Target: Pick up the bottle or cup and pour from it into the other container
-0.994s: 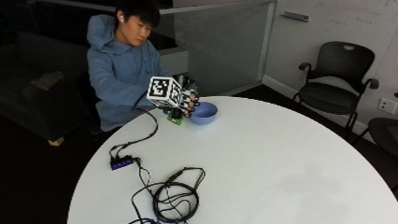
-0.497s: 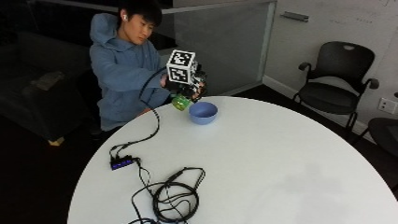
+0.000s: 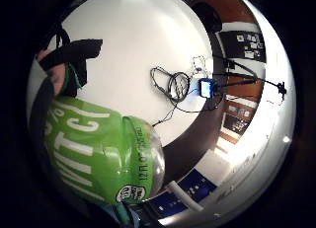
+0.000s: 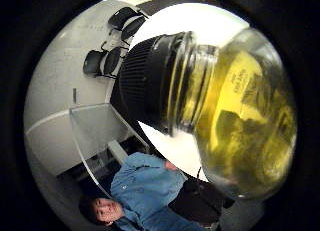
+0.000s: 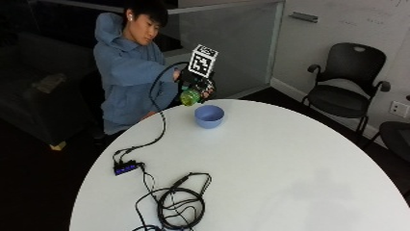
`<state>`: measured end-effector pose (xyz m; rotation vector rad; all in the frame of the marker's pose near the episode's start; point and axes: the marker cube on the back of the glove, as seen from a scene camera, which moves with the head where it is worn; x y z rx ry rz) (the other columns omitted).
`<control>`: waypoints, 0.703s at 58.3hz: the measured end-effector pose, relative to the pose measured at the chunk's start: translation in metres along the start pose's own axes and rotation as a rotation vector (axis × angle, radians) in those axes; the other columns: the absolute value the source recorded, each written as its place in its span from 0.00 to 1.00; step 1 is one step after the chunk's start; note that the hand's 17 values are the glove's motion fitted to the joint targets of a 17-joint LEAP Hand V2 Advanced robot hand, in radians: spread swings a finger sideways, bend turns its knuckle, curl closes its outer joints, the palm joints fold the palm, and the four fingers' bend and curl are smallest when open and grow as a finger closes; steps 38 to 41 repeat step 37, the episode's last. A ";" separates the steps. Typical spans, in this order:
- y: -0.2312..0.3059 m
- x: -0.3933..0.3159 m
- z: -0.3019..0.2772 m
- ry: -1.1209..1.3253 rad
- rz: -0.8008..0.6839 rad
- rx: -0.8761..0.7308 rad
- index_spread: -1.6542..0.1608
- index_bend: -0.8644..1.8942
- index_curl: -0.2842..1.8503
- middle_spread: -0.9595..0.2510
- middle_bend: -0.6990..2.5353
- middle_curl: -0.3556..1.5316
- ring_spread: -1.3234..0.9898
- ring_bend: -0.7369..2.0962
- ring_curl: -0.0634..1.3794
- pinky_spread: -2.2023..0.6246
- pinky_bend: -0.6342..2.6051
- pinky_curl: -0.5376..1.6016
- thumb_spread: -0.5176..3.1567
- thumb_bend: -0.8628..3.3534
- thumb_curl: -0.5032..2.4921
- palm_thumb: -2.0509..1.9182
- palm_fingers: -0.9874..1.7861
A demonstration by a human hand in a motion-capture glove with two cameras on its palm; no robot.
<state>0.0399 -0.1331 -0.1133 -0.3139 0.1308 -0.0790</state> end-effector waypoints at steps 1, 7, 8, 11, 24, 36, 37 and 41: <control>-0.001 0.000 0.000 0.013 -0.003 -0.007 0.81 0.38 0.38 0.73 0.36 0.48 0.48 0.44 0.40 0.72 0.27 0.44 0.14 0.20 0.42 0.81 0.79; -0.003 -0.009 0.002 0.061 -0.005 -0.056 0.80 0.37 0.38 0.73 0.36 0.48 0.48 0.44 0.40 0.72 0.27 0.44 0.14 0.20 0.42 0.81 0.79; -0.003 -0.011 0.002 0.067 -0.007 -0.063 0.80 0.37 0.38 0.73 0.36 0.48 0.48 0.44 0.40 0.72 0.27 0.44 0.14 0.20 0.42 0.81 0.79; -0.005 -0.008 0.002 0.140 -0.020 -0.083 0.80 0.37 0.38 0.73 0.36 0.48 0.48 0.44 0.40 0.72 0.27 0.44 0.14 0.20 0.42 0.81 0.78; -0.009 -0.023 0.007 0.129 -0.002 -0.138 0.80 0.37 0.38 0.73 0.36 0.48 0.48 0.44 0.40 0.72 0.26 0.44 0.14 0.20 0.42 0.81 0.78; -0.012 -0.022 0.013 0.156 0.031 -0.145 0.80 0.37 0.38 0.73 0.36 0.48 0.48 0.44 0.40 0.72 0.26 0.44 0.14 0.20 0.42 0.81 0.78; -0.012 -0.022 0.013 0.153 0.026 -0.146 0.80 0.37 0.38 0.73 0.36 0.48 0.48 0.44 0.40 0.72 0.26 0.44 0.14 0.20 0.42 0.81 0.78; -0.012 -0.022 0.013 0.153 0.026 -0.146 0.80 0.37 0.38 0.73 0.36 0.48 0.48 0.44 0.40 0.72 0.26 0.44 0.14 0.20 0.42 0.81 0.78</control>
